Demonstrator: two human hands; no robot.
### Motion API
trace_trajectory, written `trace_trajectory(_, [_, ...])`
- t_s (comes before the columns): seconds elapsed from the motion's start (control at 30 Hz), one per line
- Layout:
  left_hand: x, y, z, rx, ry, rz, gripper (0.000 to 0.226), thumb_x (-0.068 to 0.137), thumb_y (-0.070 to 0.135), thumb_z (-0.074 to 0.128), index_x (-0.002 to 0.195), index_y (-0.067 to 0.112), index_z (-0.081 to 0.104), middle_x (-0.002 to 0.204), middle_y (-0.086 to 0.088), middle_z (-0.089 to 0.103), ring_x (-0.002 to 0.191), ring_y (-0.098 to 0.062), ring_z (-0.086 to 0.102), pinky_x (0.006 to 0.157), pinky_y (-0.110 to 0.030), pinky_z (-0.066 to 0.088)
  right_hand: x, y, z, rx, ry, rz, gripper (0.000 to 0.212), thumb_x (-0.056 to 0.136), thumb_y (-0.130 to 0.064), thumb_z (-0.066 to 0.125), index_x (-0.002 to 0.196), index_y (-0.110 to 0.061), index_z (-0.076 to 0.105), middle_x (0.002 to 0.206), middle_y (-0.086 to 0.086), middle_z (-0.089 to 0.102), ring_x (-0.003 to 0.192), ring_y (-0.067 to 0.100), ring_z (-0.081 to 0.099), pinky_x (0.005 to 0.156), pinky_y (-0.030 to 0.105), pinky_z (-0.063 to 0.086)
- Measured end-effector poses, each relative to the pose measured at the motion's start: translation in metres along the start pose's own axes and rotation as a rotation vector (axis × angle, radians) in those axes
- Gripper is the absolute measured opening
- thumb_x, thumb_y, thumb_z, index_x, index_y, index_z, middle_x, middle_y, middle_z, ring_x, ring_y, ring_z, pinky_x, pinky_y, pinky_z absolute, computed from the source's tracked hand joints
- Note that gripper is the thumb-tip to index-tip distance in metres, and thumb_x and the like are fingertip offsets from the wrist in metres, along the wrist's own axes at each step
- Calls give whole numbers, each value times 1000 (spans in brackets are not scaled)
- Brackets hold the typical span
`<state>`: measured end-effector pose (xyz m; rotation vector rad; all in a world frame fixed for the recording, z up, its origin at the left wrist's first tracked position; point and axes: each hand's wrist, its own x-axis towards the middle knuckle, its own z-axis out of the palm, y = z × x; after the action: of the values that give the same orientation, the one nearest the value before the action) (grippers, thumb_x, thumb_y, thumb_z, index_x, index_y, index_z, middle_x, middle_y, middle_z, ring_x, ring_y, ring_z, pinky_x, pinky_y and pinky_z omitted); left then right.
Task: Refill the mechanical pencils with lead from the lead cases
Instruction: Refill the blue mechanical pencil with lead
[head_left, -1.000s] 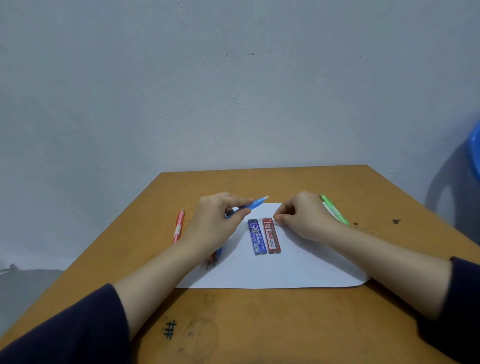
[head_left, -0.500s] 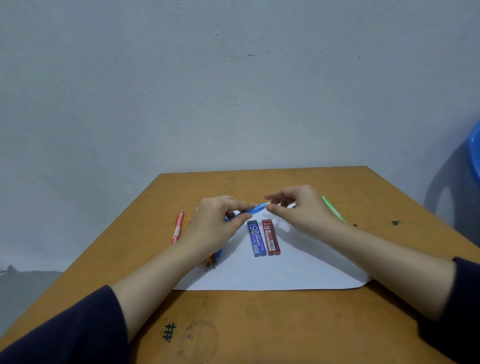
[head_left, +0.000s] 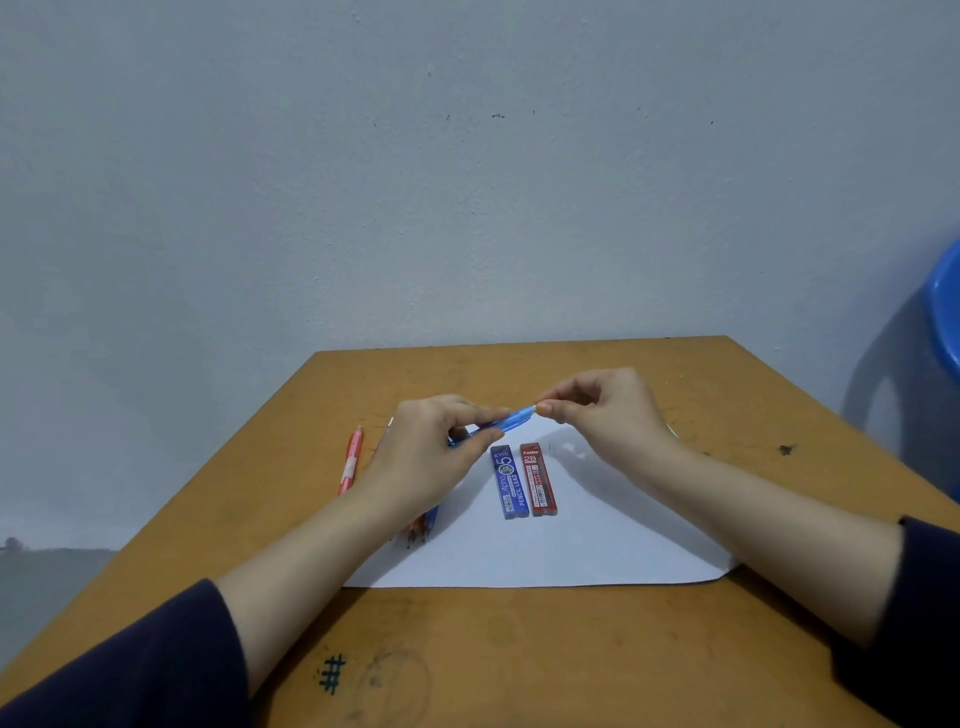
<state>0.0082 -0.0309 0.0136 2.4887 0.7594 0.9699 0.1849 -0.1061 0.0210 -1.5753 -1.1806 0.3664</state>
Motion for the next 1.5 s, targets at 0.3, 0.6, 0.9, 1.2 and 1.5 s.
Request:
trace_trajectory(0.3, [0, 8, 0, -11, -40, -24, 24, 91, 18, 64, 113, 20, 70, 84, 9, 68, 55, -5, 56, 55, -7, 37, 4, 4, -1, -211, -1, -102, 14, 82, -8, 70, 73, -18, 70, 63, -10, 60, 54, 0, 46, 52, 10, 35])
trace_trajectory(0.6, [2, 2, 0, -98, -70, -160, 22, 92, 18, 61, 112, 18, 70, 73, 7, 69, 49, 0, 56, 49, -11, 42, 16, 15, -12, -401, 69, -187, 10, 85, -4, 65, 83, -9, 74, 71, -8, 62, 57, -7, 45, 58, 3, 33])
trace_trajectory(0.9, [1, -2, 0, -112, -35, -173, 22, 89, 20, 66, 110, 20, 72, 72, 5, 71, 56, -8, 63, 64, -32, 56, 19, 30, -11, -627, -203, -93, 8, 85, -18, 67, 88, -18, 75, 94, -1, 67, 86, 10, 51, 63, 20, 31])
trace_trajectory(1.2, [-1, 2, -1, -128, -18, -195, 26, 88, 12, 63, 110, 22, 73, 65, 10, 69, 61, -18, 64, 60, -31, 52, 16, 29, -11, -639, -248, -115, 12, 86, -24, 67, 94, -21, 76, 99, 1, 67, 90, 12, 50, 65, 23, 28])
trace_trajectory(1.5, [-4, 10, -2, -190, -44, -158, 36, 91, 5, 57, 118, 27, 66, 88, 15, 68, 76, 12, 64, 65, -1, 42, 16, 21, -6, -340, -33, -97, 17, 90, -20, 62, 103, -22, 74, 83, -6, 69, 76, 6, 58, 64, 10, 39])
